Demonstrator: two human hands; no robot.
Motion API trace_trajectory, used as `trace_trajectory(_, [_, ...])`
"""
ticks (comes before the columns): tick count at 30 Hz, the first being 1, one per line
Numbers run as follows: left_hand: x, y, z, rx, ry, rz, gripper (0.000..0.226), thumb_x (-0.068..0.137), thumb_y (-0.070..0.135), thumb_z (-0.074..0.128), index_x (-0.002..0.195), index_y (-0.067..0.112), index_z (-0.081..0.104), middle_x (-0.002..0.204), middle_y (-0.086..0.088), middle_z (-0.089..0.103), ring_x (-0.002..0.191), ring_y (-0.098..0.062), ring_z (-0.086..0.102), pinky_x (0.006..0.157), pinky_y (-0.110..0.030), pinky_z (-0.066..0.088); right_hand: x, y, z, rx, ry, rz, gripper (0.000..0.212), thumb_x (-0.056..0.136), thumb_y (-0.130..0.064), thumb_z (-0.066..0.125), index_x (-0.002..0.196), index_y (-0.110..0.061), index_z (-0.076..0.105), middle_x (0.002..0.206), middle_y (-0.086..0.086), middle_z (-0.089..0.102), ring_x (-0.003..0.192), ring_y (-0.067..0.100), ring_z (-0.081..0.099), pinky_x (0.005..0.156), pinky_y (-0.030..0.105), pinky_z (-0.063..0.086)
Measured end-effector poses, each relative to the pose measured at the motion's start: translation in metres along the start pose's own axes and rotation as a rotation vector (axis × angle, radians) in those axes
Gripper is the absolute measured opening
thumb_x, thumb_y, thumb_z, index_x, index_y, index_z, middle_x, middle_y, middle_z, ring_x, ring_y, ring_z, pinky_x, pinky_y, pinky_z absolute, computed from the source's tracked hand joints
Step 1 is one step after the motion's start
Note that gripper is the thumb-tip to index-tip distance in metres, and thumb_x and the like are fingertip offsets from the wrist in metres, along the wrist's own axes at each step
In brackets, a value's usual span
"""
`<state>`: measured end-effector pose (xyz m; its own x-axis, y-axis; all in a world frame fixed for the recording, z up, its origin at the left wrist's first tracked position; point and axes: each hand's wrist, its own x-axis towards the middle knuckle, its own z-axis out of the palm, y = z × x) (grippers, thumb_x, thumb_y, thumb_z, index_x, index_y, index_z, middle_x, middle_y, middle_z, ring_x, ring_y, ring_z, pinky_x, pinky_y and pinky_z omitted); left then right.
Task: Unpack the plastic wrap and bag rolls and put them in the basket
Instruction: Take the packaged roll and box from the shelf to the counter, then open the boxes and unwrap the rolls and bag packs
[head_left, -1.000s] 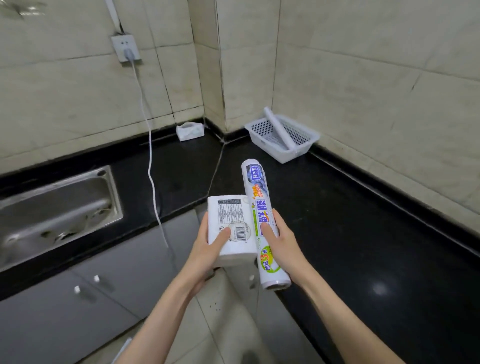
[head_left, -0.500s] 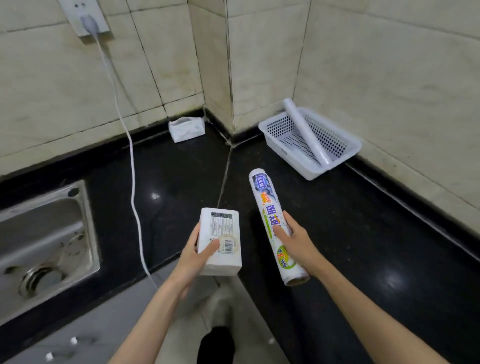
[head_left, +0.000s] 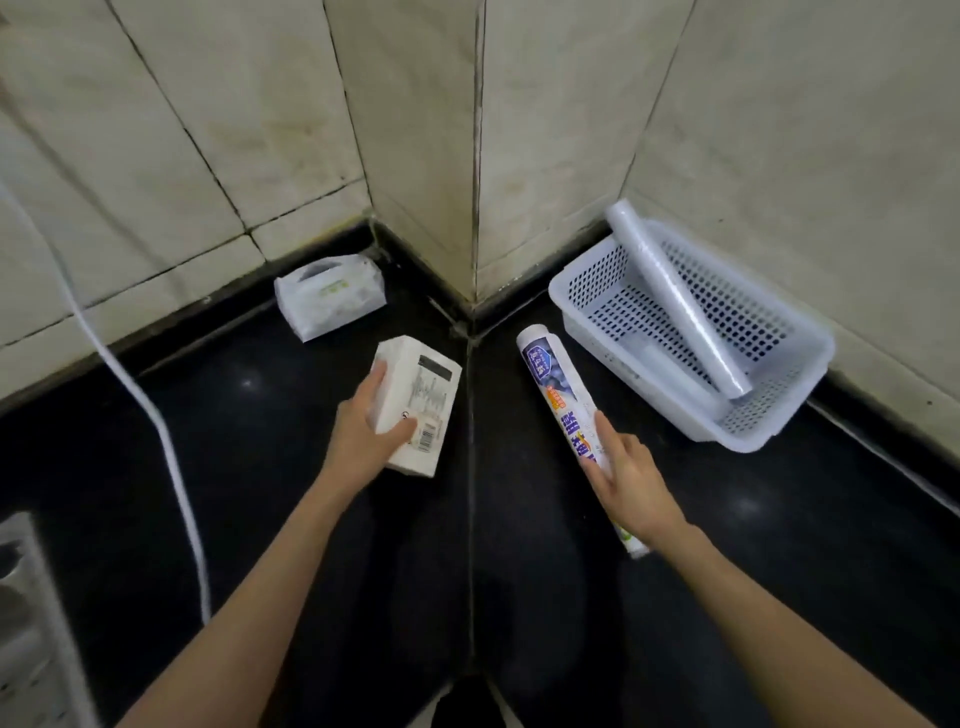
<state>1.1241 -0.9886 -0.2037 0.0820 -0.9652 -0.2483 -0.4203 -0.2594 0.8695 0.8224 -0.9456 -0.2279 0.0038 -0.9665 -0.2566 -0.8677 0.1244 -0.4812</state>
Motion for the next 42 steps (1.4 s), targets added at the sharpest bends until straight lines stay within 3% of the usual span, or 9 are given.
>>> trace_trajectory(5, [0.070,0.009,-0.021,0.660,0.154,0.183,0.078,0.077,0.026,0.067,0.143,0.033,0.026,0.134,-0.017,0.041,0.115,-0.039,0.043,0.096,-0.052,0.040,0.027,-0.005,0.002,-0.073,0.024,-0.035,0.064,0.094,-0.032,0.047,0.147,-0.017,0.014,0.133,0.016,0.040,0.112,0.026,0.042,0.098,0.036,0.039])
trace_trajectory(10, [0.097,0.002,-0.019,0.943,0.219,0.330,0.073,0.079,0.008,0.065,0.142,0.027,0.033,0.137,-0.022,0.038,0.116,-0.042,0.038,0.096,-0.055,0.030,0.040,-0.003,0.007,-0.189,-0.009,0.006,0.064,0.095,-0.034,0.041,0.147,-0.018,0.007,0.138,0.013,0.035,0.112,0.027,0.041,0.096,0.039,0.043])
trace_trajectory(15, [0.103,-0.007,-0.017,1.012,0.170,0.345,0.079,0.076,0.016,0.070,0.144,0.024,0.029,0.147,-0.024,0.027,0.129,-0.043,0.030,0.100,-0.060,0.025,0.045,-0.001,0.013,-0.253,-0.008,0.047,0.062,0.096,-0.033,0.035,0.147,-0.016,0.004,0.141,0.012,0.035,0.108,0.029,0.045,0.092,0.041,0.043])
trace_trajectory(20, [0.108,-0.005,-0.024,1.043,0.100,0.274,0.081,0.084,0.042,0.059,0.147,0.027,0.011,0.156,-0.018,0.001,0.143,-0.038,-0.002,0.110,-0.063,0.000,0.046,-0.003,0.011,-0.237,-0.018,0.101,0.060,0.096,-0.034,0.033,0.147,-0.019,0.005,0.149,0.010,0.026,0.116,0.033,0.043,0.095,0.045,0.041])
trace_trajectory(28, [0.033,0.017,0.017,0.904,-0.046,0.442,0.068,0.091,0.042,0.047,0.148,0.027,0.013,0.158,-0.015,0.002,0.145,-0.033,-0.003,0.116,-0.055,0.005,0.003,-0.013,-0.013,-0.216,0.027,0.095,0.058,0.096,-0.034,0.037,0.147,-0.016,0.014,0.156,0.012,0.016,0.139,0.029,0.025,0.113,0.041,0.025])
trace_trajectory(35, [-0.087,0.061,0.093,0.835,-0.237,0.704,0.063,0.092,0.049,0.039,0.147,0.033,0.013,0.159,-0.004,0.006,0.146,-0.025,0.000,0.116,-0.048,0.004,-0.125,0.011,-0.049,-0.272,0.205,0.081,0.059,0.096,-0.040,0.035,0.147,-0.019,0.014,0.156,0.008,0.017,0.143,0.022,0.019,0.116,0.041,0.021])
trace_trajectory(39, [-0.182,0.082,0.141,0.803,-0.296,0.913,0.062,0.091,0.047,0.042,0.146,0.031,0.018,0.158,-0.005,0.014,0.146,-0.025,0.007,0.116,-0.048,0.006,-0.240,0.042,-0.061,-0.278,0.336,0.160,0.061,0.095,-0.044,0.034,0.147,-0.022,0.012,0.157,0.004,0.016,0.144,0.020,0.016,0.116,0.041,0.015])
trace_trajectory(42, [-0.260,0.087,0.181,0.807,-0.414,1.021,0.062,0.092,0.050,0.036,0.147,0.034,0.011,0.159,-0.002,0.007,0.146,-0.023,0.000,0.117,-0.047,0.001,-0.342,0.072,-0.062,-0.285,0.412,0.268,0.060,0.095,-0.043,0.036,0.147,-0.022,0.014,0.157,0.005,0.015,0.144,0.021,0.015,0.116,0.042,0.013])
